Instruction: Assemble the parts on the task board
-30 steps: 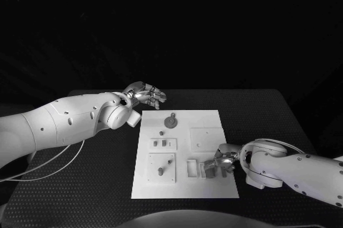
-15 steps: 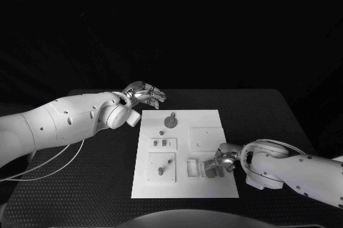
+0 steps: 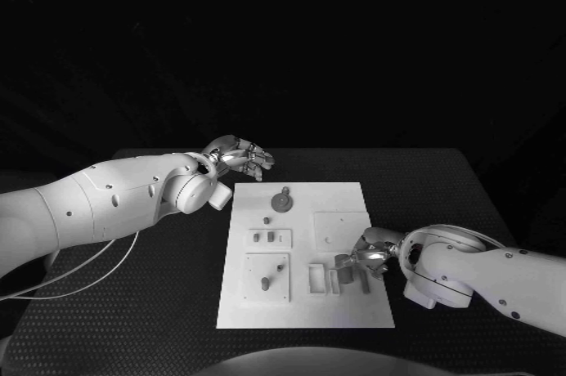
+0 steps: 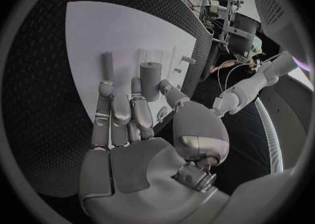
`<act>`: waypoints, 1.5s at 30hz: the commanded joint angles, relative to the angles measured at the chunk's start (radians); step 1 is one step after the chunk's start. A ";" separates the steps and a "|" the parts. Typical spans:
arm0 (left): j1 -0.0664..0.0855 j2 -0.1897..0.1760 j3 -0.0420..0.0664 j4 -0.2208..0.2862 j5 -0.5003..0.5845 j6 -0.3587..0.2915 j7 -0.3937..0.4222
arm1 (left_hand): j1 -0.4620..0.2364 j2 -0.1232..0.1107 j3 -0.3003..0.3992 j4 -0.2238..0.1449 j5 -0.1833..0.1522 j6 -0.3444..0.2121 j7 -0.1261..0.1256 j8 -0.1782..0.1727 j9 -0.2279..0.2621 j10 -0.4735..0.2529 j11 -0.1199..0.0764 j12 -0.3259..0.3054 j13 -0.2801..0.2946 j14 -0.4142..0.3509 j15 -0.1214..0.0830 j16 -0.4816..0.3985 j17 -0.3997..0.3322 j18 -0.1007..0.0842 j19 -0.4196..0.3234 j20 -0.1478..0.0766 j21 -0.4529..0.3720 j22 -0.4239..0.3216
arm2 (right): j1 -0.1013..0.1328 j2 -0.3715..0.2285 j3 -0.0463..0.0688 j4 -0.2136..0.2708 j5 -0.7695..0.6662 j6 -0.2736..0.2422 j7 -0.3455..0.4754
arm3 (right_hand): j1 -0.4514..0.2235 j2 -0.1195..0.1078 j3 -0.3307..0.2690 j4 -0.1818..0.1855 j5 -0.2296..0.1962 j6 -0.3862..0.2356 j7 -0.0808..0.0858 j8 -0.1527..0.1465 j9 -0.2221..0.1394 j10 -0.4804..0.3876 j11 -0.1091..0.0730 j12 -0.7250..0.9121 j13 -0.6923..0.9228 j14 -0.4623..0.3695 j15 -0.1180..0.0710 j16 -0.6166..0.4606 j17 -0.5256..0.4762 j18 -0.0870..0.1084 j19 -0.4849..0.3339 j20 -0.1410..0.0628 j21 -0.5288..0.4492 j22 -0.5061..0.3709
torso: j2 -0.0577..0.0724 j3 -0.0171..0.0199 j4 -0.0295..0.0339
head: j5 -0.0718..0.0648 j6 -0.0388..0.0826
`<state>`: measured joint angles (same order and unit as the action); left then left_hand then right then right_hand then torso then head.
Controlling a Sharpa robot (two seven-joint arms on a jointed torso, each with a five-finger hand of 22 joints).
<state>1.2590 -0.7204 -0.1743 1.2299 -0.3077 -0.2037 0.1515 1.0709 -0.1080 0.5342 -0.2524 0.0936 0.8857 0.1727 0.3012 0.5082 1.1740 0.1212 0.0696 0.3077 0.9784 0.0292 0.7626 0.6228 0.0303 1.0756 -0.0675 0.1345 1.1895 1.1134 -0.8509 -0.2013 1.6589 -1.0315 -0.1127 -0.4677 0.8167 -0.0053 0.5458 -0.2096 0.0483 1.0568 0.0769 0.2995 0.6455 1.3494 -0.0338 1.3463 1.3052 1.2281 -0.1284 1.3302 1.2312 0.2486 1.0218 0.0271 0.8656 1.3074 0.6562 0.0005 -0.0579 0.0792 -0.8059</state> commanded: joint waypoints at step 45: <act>0.001 -0.001 0.001 0.005 0.006 0.021 0.004 | -0.010 0.000 -0.001 0.007 -0.001 -0.007 -0.001 0.000 -0.002 -0.006 -0.001 0.000 0.001 -0.001 0.003 -0.005 0.003 0.016 0.003 0.001 -0.007 0.003 | -0.017 0.135 -0.010 -0.071 0.145 0.025 -0.012 | -0.006 0.007 0.091 -0.071 0.002 0.006 0.000 -0.008 0.001 -0.002 0.001 -0.012 -0.015 -0.016 -0.004 0.005 -0.026 0.013 -0.003 0.004 0.006 0.019 | 0.001 0.0016 -0.0014 | 0.007 -0.007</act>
<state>1.2592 -0.7226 -0.1743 1.2323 -0.3076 -0.1979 0.1494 1.0710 -0.1080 0.5342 -0.2524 0.0936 0.8856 0.1726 0.3012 0.5074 1.1745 0.1208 0.0696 0.3076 0.9783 0.0293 0.7626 0.6241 0.0367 1.0756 -0.0674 0.1346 1.1909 1.0973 -0.7173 -0.2105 1.5893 -0.8818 -0.0986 -0.4814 0.8184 -0.0035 0.5540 -0.2016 0.0470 1.0545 0.0787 0.2910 0.6460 1.3495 -0.0336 1.3382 1.2906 1.2227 -0.1280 1.3301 1.2059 0.2485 1.0217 0.0270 0.8655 1.3074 0.6566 0.0016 -0.0588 0.0860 -0.8147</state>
